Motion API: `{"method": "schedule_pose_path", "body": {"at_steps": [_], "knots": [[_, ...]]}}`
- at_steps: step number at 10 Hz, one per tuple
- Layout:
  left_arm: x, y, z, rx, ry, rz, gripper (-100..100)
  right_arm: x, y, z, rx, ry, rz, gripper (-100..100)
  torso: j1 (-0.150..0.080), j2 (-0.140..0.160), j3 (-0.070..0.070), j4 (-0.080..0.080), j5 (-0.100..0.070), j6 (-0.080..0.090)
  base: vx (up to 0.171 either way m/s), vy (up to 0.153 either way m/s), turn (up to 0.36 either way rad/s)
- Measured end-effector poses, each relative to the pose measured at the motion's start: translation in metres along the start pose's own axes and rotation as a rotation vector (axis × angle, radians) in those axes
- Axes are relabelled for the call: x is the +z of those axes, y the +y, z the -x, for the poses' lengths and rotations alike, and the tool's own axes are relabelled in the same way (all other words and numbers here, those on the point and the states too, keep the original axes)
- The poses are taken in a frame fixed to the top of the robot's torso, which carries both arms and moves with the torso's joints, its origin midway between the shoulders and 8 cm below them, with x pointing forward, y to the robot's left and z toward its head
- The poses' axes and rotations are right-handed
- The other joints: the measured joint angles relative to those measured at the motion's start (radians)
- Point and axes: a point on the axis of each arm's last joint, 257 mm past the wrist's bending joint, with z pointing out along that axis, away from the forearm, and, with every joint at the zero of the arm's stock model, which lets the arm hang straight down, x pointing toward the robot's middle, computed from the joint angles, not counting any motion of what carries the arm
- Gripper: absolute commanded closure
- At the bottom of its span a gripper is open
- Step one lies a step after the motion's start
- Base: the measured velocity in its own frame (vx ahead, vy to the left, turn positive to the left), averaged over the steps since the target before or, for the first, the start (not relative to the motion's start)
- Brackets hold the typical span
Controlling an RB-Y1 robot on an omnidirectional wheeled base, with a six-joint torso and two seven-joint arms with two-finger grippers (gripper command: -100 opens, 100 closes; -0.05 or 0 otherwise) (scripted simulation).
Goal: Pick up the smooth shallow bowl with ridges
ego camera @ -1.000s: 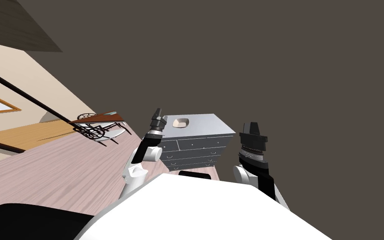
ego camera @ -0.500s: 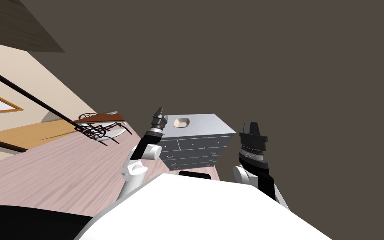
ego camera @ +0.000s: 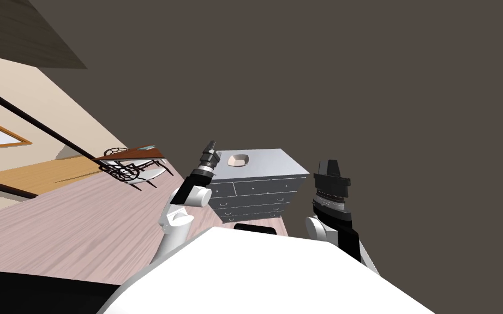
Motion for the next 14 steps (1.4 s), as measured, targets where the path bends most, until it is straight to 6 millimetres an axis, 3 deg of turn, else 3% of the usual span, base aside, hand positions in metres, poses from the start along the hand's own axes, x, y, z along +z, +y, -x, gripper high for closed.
{"method": "schedule_pose_path", "body": {"at_steps": [4, 14], "knots": [[0.008, 0.001, -0.003, -0.003, 0.012, 0.046, -100, 0.000, 0.000, 0.000, 0.000, 0.000, 0.000, 0, 0.000, 0.000, 0.000, 0.000, 0.000, 0.000, -0.009, 0.003, -0.003], [0.018, 0.028, -0.002, -0.012, 0.028, 0.221, -100, 0.000, 0.000, 0.000, 0.000, 0.000, 0.000, 0, -0.001, 0.000, 0.000, 0.000, 0.000, 0.000, -0.006, -0.001, -0.010]]}}
